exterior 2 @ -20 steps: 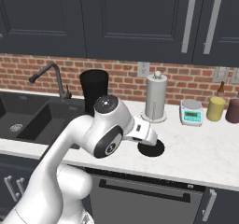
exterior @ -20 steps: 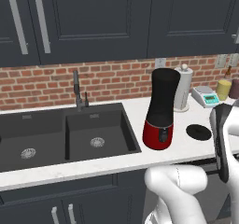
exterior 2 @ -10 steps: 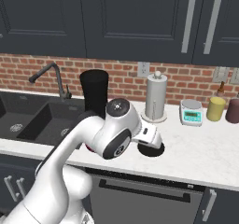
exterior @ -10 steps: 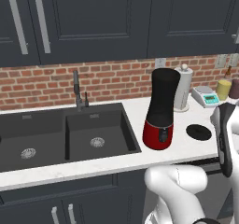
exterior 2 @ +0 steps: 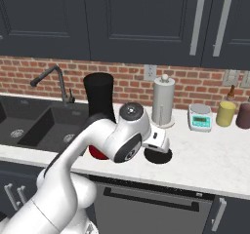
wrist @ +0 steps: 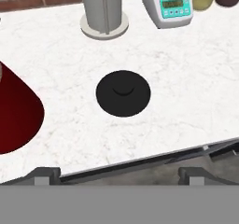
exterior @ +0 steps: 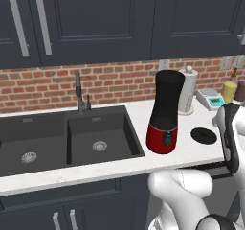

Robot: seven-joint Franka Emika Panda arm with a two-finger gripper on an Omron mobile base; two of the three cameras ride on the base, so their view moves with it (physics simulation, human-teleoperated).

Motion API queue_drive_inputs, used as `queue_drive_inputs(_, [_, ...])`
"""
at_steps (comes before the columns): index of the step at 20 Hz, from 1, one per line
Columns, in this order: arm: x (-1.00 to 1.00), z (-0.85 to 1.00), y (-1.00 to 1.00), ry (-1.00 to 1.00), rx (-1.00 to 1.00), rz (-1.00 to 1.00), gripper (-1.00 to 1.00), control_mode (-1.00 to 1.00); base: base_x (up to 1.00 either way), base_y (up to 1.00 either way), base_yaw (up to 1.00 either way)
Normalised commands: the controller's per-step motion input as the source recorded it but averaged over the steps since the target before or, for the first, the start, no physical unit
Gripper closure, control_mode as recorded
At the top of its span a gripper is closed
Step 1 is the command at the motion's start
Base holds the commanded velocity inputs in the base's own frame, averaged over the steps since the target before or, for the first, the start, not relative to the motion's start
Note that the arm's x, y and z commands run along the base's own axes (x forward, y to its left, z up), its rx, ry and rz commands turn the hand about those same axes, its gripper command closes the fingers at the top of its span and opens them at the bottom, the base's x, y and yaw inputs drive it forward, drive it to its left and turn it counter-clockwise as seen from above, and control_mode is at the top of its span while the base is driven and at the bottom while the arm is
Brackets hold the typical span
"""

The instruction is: Close the lid blender by securely placing the lid on top.

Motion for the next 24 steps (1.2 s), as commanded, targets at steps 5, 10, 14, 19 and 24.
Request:
queue_drive_inputs(5, [0.19, -0.34, 0.11, 0.00, 0.00, 0.04, -1.00, -1.00, 0.00, 0.00, 0.00])
queue_drive_inputs(10, [0.24, -0.28, 0.02, 0.01, 0.00, 0.02, -1.00, -1.00, 0.00, 0.00, 0.00])
queue_drive_inputs(14, [0.26, -0.19, 0.00, 0.01, 0.00, 0.03, -1.00, -1.00, 0.00, 0.00, 0.00])
queue_drive_inputs(19, [0.22, -0.11, -0.01, 0.04, 0.00, 0.05, -1.00, -1.00, 0.00, 0.00, 0.00])
queue_drive_inputs(24, [0.20, -0.08, -0.02, 0.06, 0.00, 0.05, -1.00, -1.00, 0.00, 0.00, 0.00])
